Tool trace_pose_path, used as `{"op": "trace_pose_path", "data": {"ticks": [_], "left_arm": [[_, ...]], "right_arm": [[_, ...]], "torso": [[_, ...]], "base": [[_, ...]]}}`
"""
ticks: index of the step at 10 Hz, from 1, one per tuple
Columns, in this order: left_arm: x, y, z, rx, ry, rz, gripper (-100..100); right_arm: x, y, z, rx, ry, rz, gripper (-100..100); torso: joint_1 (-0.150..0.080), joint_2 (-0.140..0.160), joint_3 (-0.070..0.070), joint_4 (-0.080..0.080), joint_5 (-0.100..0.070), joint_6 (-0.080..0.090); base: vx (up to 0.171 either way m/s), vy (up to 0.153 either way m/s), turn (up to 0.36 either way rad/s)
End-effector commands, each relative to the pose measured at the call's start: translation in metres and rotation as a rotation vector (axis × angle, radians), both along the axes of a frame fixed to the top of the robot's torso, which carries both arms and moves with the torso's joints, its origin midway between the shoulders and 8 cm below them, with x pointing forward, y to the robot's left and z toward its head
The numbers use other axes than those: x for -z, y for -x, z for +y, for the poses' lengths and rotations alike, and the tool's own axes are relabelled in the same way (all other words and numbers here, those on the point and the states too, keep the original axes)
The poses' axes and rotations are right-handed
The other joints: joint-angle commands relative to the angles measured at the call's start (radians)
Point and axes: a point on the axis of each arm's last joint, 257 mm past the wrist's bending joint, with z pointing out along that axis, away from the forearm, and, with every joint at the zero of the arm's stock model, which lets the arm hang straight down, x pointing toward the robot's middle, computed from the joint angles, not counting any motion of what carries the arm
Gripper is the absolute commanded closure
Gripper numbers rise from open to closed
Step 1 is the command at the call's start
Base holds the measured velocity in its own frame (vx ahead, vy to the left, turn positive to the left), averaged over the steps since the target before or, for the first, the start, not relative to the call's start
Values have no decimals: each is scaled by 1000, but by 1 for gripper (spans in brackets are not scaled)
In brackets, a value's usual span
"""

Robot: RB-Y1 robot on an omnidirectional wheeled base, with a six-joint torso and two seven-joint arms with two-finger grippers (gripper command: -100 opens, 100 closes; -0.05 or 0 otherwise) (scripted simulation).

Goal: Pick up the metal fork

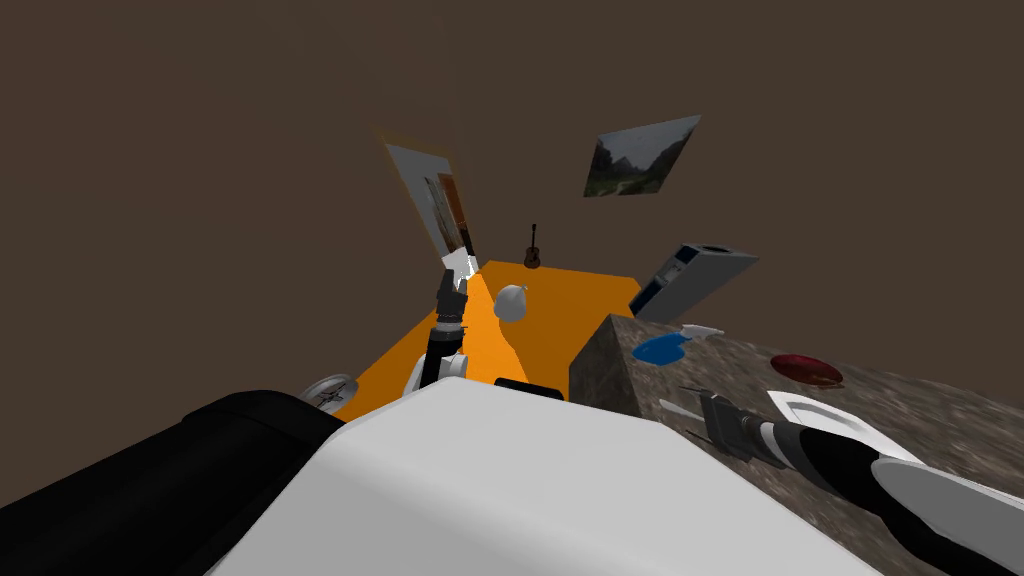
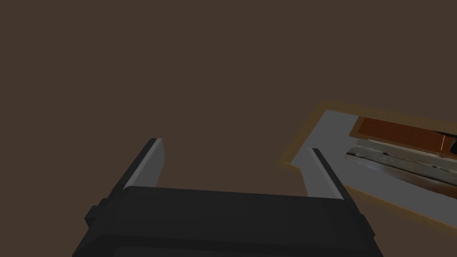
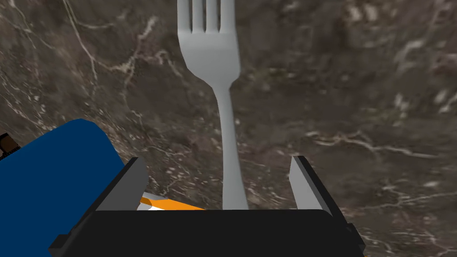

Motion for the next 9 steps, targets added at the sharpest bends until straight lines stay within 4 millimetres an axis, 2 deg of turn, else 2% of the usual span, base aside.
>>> {"op": "trace_pose_path", "data": {"ticks": [1, 5, 6, 7, 9], "left_arm": [[0, 0, 0, 0, 0, 0, 0], [0, 0, 0, 0, 0, 0, 0], [0, 0, 0, 0, 0, 0, 0], [0, 0, 0, 0, 0, 0, 0], [0, 0, 0, 0, 0, 0, 0]], "right_arm": [[0, 0, 0, 0, 0, 0, 100], [0, 0, 0, -2, 0, 1, 100], [0, 0, 0, -2, 0, 1, 0], [-1, -1, 5, -19, -2, 1, 100], [-10, -7, 22, -91, -2, 2, 100]], "torso": [[0, 0, 0, 0, 0, 0], [-1, -4, -3, -1, 0, 0], [-1, -5, -3, -1, 0, 0], [-1, -5, -3, -1, 0, 0], [-2, -7, -4, -2, 0, 3]], "base": [[-9, 2, -14], [-2, 0, 1], [0, 0, 0], [38, -8, -260], [104, -18, -406]]}}
